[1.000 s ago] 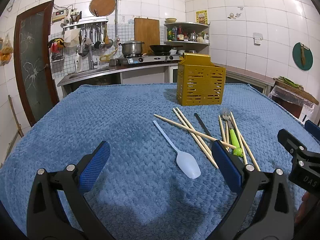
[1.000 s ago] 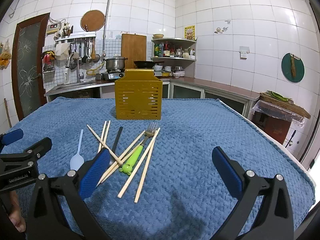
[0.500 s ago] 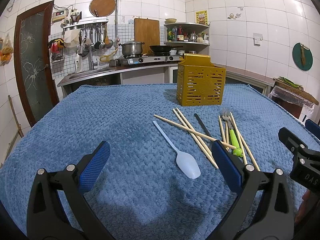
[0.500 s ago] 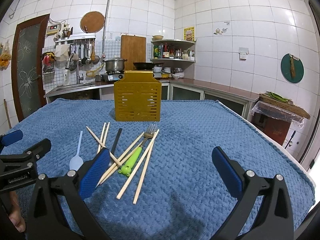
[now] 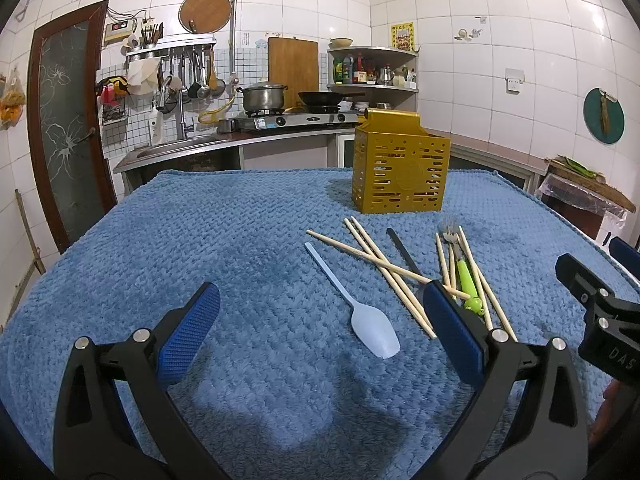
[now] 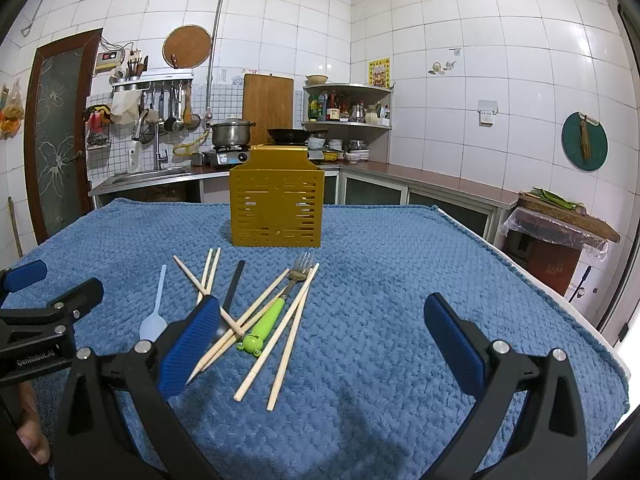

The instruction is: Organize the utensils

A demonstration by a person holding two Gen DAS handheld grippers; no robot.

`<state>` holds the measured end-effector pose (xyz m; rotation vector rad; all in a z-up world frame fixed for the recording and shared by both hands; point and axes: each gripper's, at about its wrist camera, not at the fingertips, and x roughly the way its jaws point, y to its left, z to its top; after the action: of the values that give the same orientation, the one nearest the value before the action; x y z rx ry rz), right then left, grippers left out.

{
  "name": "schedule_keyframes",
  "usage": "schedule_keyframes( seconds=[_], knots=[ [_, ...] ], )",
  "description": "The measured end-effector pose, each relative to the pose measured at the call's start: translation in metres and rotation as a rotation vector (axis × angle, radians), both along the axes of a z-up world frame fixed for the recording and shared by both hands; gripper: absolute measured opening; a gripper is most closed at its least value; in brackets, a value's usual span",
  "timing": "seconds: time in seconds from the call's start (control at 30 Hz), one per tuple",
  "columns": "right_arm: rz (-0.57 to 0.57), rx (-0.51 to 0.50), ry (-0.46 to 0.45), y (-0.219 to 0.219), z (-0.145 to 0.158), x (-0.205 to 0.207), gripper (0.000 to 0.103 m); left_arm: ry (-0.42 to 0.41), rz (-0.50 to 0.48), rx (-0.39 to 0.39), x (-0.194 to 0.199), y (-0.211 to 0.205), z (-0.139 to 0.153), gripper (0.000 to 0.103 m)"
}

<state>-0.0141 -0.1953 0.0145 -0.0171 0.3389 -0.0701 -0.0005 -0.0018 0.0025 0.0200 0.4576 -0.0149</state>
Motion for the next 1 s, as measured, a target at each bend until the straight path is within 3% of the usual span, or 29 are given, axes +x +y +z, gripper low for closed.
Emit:
schedule_keyframes(
  seconds=[1.0],
  knots=[
    [0.0,-0.003,-0.002,0.0022,0.0017,-0.0021,0.099,-0.009,-0.002,-0.006,-0.0013,-0.0012,0.0005,0.098]
  ],
)
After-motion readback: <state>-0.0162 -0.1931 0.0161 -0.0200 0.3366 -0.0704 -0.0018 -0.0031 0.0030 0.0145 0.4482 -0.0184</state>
